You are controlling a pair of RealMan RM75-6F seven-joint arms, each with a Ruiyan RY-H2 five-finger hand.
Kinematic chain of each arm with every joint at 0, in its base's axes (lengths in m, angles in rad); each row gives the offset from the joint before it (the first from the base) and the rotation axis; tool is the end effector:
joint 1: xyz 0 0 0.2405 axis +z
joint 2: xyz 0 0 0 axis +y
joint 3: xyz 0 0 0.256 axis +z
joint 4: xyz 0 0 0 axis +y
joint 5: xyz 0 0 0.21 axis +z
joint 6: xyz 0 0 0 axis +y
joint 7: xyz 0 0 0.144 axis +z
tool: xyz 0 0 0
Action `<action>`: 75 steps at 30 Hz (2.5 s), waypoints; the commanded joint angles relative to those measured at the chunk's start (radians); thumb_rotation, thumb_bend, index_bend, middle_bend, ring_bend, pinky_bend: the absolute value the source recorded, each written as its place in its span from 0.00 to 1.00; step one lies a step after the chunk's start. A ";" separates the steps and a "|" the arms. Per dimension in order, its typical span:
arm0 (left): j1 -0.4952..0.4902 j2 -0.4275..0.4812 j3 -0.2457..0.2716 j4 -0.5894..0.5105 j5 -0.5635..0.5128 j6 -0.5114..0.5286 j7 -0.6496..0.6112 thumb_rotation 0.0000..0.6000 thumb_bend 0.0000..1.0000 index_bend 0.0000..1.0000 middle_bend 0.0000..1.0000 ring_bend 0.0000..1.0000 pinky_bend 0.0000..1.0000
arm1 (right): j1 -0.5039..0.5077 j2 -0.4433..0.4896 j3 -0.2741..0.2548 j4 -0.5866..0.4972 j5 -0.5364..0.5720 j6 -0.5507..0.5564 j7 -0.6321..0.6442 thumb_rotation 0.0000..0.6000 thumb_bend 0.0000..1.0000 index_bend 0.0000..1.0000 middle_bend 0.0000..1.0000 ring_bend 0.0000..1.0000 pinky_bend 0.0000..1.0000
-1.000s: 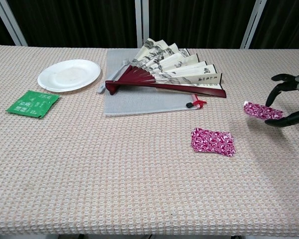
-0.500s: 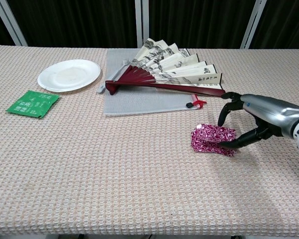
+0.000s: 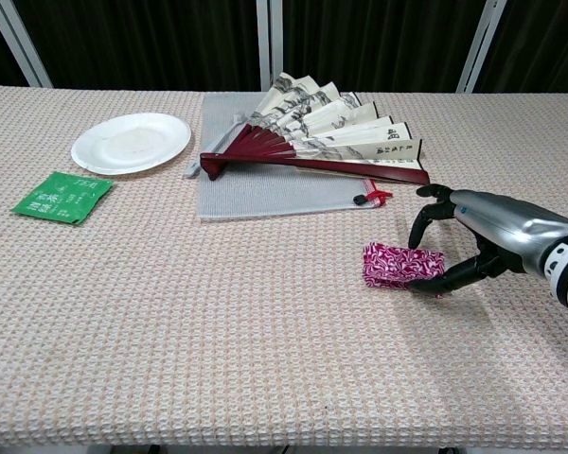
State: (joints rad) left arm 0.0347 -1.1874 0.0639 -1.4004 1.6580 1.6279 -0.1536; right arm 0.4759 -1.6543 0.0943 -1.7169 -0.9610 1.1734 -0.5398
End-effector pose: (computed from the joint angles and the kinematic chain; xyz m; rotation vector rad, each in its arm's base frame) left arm -0.3405 0.1184 0.1500 -1.4441 -0.9182 -0.9294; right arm -0.1782 -0.2428 -0.0455 1.6622 -1.2909 0.7978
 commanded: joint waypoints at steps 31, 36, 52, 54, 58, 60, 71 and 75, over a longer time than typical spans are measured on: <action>0.006 0.001 0.001 0.014 0.001 0.011 -0.019 0.60 0.12 0.07 0.04 0.00 0.12 | 0.025 -0.049 0.020 0.008 0.077 0.007 -0.064 0.90 0.35 0.33 0.00 0.00 0.00; 0.005 -0.001 0.000 0.019 -0.001 0.008 -0.024 0.60 0.12 0.07 0.04 0.00 0.12 | 0.032 -0.052 0.022 0.008 0.085 -0.003 -0.061 0.91 0.40 0.33 0.00 0.00 0.00; 0.006 -0.007 0.003 0.028 -0.004 0.003 -0.029 0.61 0.12 0.07 0.04 0.00 0.12 | 0.037 -0.060 0.012 0.029 0.053 -0.012 -0.028 0.94 0.63 0.41 0.00 0.00 0.00; 0.006 -0.008 0.003 0.030 -0.004 0.003 -0.030 0.61 0.12 0.07 0.04 0.00 0.12 | 0.037 -0.062 0.010 0.032 0.051 -0.011 -0.027 0.96 0.63 0.42 0.00 0.00 0.00; 0.007 -0.009 0.003 0.033 -0.005 0.002 -0.032 0.60 0.12 0.07 0.04 0.00 0.13 | 0.038 -0.063 0.009 0.036 0.055 -0.013 -0.028 0.98 0.63 0.42 0.00 0.00 0.00; 0.007 -0.010 0.003 0.034 -0.005 0.002 -0.032 0.61 0.12 0.07 0.04 0.00 0.12 | 0.038 -0.063 0.008 0.037 0.056 -0.015 -0.029 0.98 0.63 0.42 0.00 0.00 0.00; 0.007 -0.009 0.003 0.032 -0.003 0.005 -0.032 0.61 0.12 0.07 0.04 0.00 0.12 | 0.038 -0.039 -0.004 0.015 0.048 -0.020 -0.030 0.98 0.49 0.33 0.00 0.00 0.00; 0.007 -0.008 0.003 0.031 -0.003 0.004 -0.030 0.61 0.12 0.07 0.04 0.00 0.12 | 0.033 -0.033 -0.009 0.007 0.042 -0.012 -0.028 0.98 0.48 0.32 0.00 0.00 0.00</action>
State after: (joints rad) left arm 0.0420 -1.1958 0.0671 -1.3691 1.6552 1.6320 -0.1837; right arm 0.5102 -1.6882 0.0863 -1.7090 -0.9178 1.1603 -0.5682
